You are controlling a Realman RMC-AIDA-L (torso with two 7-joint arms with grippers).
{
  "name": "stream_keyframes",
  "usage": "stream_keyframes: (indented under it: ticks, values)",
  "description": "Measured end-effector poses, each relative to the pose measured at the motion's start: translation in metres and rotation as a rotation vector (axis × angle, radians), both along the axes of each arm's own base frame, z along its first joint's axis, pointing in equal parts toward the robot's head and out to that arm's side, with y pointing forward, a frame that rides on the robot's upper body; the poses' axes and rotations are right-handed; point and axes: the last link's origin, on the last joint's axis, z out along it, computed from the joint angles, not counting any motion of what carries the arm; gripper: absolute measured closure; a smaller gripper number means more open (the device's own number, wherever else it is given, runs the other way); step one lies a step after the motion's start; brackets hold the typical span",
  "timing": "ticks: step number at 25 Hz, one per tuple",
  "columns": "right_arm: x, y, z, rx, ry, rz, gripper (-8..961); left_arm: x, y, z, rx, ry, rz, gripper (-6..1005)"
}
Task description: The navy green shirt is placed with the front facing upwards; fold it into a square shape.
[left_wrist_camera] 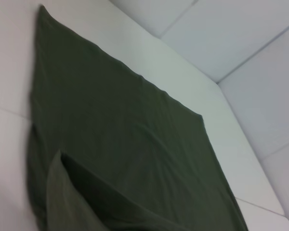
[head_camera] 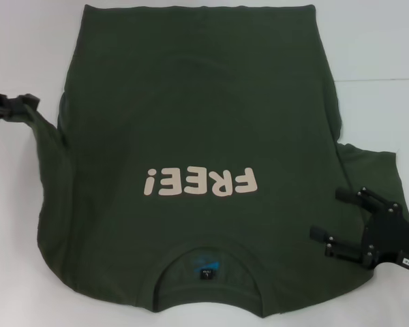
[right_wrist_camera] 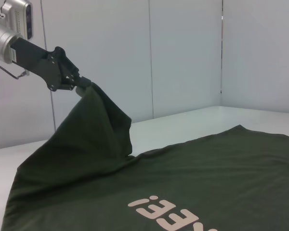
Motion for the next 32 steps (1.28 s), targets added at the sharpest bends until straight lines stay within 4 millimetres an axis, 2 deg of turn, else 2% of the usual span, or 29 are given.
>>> stream_keyframes:
  ticks: [8, 18, 26, 32]
  values:
    - [0.000, 0.000, 0.000, 0.000, 0.001, 0.000, 13, -0.019, -0.011, 0.018, 0.063, 0.003, 0.051, 960]
    - [0.000, 0.000, 0.000, 0.000, 0.002, 0.001, 13, -0.022, -0.014, 0.019, 0.066, 0.007, 0.054, 956]
    - [-0.001, -0.001, -0.001, -0.005, 0.005, 0.001, 13, -0.002, -0.010, -0.009, 0.013, -0.041, -0.021, 953]
    - [-0.001, -0.001, -0.001, -0.005, 0.006, 0.002, 13, 0.012, -0.011, -0.051, -0.084, -0.079, -0.077, 951]
